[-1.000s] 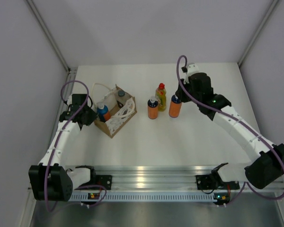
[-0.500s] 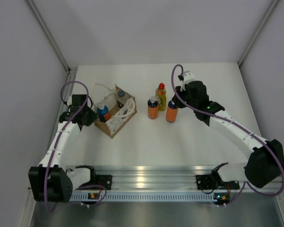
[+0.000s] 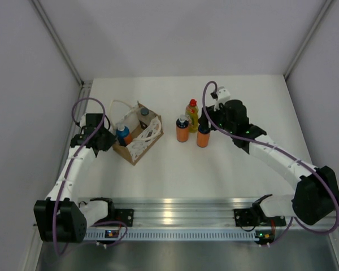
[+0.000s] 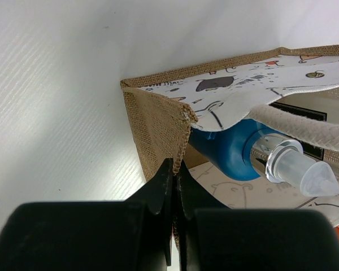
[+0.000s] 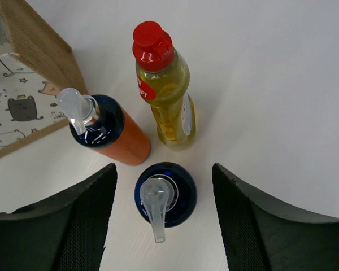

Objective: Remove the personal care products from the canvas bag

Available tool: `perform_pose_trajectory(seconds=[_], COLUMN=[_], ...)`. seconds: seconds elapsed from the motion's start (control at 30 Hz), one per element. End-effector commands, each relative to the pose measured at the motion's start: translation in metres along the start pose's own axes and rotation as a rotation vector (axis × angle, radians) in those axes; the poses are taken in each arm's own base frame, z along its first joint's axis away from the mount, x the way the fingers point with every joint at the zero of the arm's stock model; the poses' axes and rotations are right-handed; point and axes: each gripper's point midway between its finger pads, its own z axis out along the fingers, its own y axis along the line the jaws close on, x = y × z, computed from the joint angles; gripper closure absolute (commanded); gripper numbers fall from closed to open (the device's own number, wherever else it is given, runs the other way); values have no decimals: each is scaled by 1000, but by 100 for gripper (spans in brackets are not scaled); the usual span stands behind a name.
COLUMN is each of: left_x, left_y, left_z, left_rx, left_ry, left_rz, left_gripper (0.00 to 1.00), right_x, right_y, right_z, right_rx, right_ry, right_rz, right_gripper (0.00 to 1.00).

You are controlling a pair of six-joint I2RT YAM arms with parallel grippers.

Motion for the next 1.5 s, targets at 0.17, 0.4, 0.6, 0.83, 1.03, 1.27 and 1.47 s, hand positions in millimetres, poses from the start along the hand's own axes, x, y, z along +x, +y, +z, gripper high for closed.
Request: perform_pose_trajectory(seconds=[0.17, 0.4, 0.6, 0.83, 1.03, 1.27, 1.47], left_x=[5, 1, 2, 5, 7, 4, 7], left_y=[6, 9, 8, 6, 6, 2, 3], left_z=[-5, -5, -3, 3, 7, 8, 10], left_rx=[-7, -20, -22, -30, -41, -33, -39], left_ry=[20, -1, 11, 37, 53, 56, 68], left_rz=[7, 28, 34, 36, 30, 56, 53], left_gripper=[100, 100, 100, 100, 100, 100, 100], right_x=[-78, -125, -126, -100, -93, -89, -70], right_y=[28, 117, 206, 280, 311, 328, 335], right_z=[-25, -37, -21, 28, 65, 89, 109], right_rx=[-100, -306, -465, -664, -740, -770, -793], right_ry=[-188, -198, -157, -59, -34, -47, -34], right_rz=[-30, -82, -168, -279, -287, -303, -351], right_gripper=[35, 37, 37, 37, 37, 37, 38])
